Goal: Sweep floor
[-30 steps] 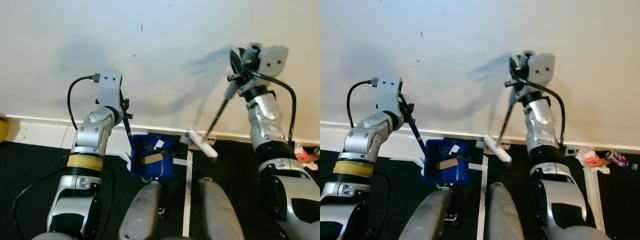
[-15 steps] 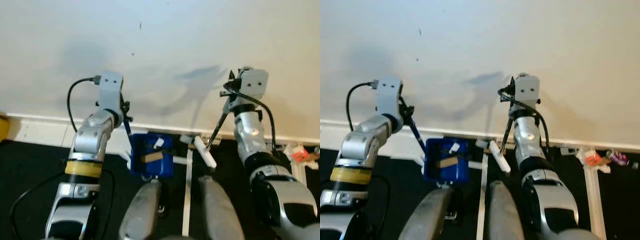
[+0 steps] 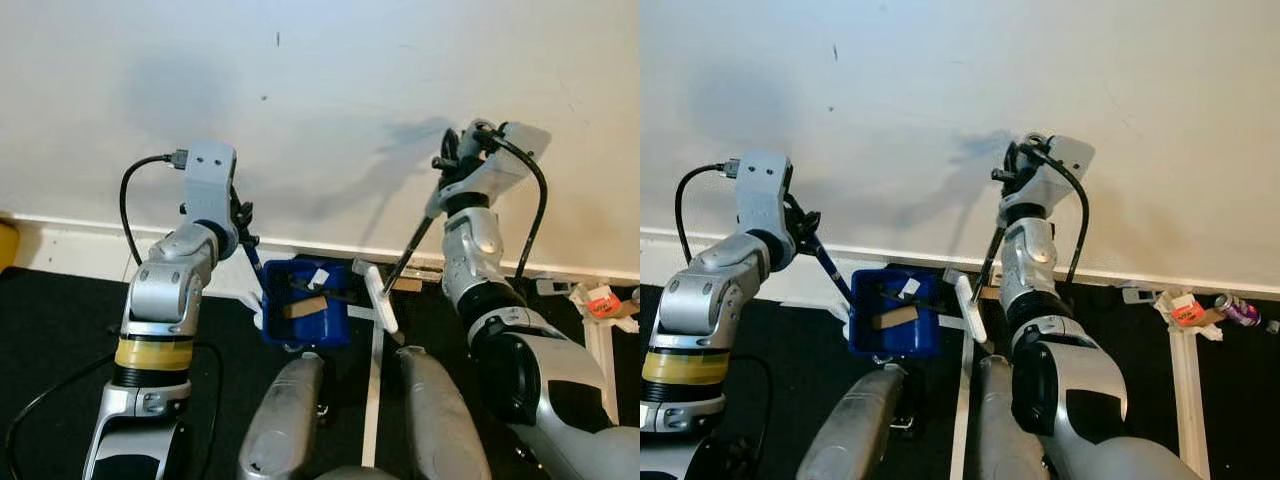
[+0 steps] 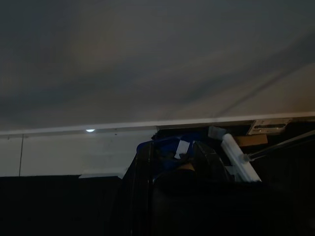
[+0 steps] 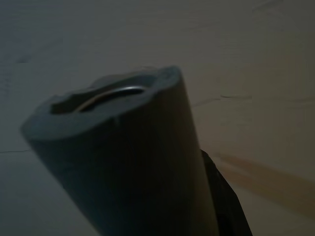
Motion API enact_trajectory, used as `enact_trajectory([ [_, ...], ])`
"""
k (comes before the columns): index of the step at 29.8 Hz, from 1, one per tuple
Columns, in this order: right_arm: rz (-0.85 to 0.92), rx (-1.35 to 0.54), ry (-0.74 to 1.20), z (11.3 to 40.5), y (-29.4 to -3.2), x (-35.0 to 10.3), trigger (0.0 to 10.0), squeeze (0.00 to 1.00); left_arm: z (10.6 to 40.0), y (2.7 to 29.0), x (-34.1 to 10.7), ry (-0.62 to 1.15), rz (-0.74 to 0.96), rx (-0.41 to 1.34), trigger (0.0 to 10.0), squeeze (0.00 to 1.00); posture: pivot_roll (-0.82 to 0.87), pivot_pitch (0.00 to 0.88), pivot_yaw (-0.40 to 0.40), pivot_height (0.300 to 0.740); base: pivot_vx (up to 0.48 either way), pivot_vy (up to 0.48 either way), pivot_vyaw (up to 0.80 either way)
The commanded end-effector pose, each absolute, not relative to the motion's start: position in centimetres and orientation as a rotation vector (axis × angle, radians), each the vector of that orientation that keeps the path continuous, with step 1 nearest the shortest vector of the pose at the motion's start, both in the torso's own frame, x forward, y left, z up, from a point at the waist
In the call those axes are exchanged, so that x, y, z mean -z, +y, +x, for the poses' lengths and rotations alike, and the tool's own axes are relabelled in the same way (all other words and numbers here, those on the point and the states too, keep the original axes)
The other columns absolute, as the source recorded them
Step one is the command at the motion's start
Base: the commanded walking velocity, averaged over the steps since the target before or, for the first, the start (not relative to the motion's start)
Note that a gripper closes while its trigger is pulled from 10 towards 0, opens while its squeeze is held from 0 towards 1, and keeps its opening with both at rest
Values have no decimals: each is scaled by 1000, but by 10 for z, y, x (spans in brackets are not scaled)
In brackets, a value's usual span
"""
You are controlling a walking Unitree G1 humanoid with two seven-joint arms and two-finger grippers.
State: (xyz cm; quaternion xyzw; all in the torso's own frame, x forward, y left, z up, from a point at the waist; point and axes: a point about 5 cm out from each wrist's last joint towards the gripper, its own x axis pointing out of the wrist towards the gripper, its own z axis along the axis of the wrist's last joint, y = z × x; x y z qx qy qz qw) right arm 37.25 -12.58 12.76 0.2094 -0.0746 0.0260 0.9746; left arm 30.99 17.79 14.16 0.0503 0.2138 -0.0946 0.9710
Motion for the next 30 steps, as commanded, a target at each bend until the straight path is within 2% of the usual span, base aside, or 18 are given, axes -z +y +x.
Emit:
enact_trajectory([
  [1,548,-131,-74,367,-96,-115,10000,0,303,166,-128,495,42,263,10000,0,208,315,38,740,0,0,0],
  [9,591,-284,-114,369,-69,-129,10000,0,304,164,-128,495,36,267,10000,0,193,302,34,740,0,0,0],
  [15,541,-345,-210,371,-70,-145,10000,0,308,161,-128,490,29,270,10000,0,155,286,22,740,0,0,0],
  [17,499,-364,-319,372,-82,-162,10000,0,310,159,-126,487,25,271,10000,0,140,279,19,740,0,0,0],
  [20,496,-371,-372,372,-88,-170,10000,0,311,158,-126,485,23,272,10000,0,127,274,16,740,0,0,0],
  [22,400,-372,-480,367,-110,-188,10000,0,313,155,-126,480,19,279,10000,0,108,266,17,740,0,0,0],
  [26,316,-367,-512,362,-125,-193,10000,0,315,153,-125,479,19,285,10000,0,94,261,19,740,0,0,0],
  [30,101,-325,-484,351,-163,-191,10000,0,321,151,-124,475,21,296,10000,0,66,249,28,740,0,0,0],
])
